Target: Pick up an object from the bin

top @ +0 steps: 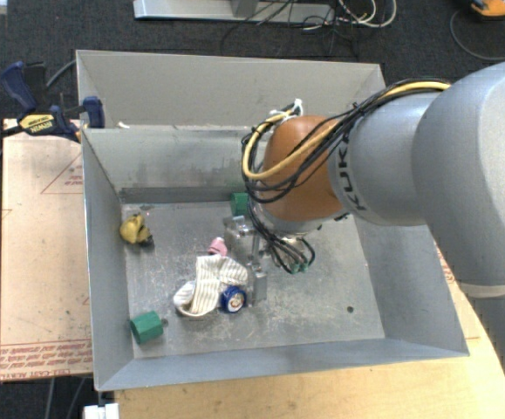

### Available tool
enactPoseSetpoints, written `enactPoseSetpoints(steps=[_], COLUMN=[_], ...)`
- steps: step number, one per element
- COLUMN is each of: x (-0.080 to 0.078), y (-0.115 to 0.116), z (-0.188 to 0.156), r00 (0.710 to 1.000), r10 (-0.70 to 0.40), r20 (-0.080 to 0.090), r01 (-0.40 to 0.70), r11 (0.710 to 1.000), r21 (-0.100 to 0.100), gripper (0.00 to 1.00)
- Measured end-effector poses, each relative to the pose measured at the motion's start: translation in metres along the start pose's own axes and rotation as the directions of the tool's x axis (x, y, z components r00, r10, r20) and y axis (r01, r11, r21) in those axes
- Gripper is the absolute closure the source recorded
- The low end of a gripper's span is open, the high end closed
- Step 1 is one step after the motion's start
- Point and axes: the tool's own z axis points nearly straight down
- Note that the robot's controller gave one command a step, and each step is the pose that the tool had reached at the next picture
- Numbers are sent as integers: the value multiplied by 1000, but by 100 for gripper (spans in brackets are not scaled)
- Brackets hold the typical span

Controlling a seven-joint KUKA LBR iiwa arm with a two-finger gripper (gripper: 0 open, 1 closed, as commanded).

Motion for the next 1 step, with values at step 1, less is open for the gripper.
enactPoseSetpoints(steps=[1], x=[63], y=[29], z=[-3], r00=[998], r10=[-69], r20=[-9], r01=[69], r11=[998], r21=[-1], gripper=[0])
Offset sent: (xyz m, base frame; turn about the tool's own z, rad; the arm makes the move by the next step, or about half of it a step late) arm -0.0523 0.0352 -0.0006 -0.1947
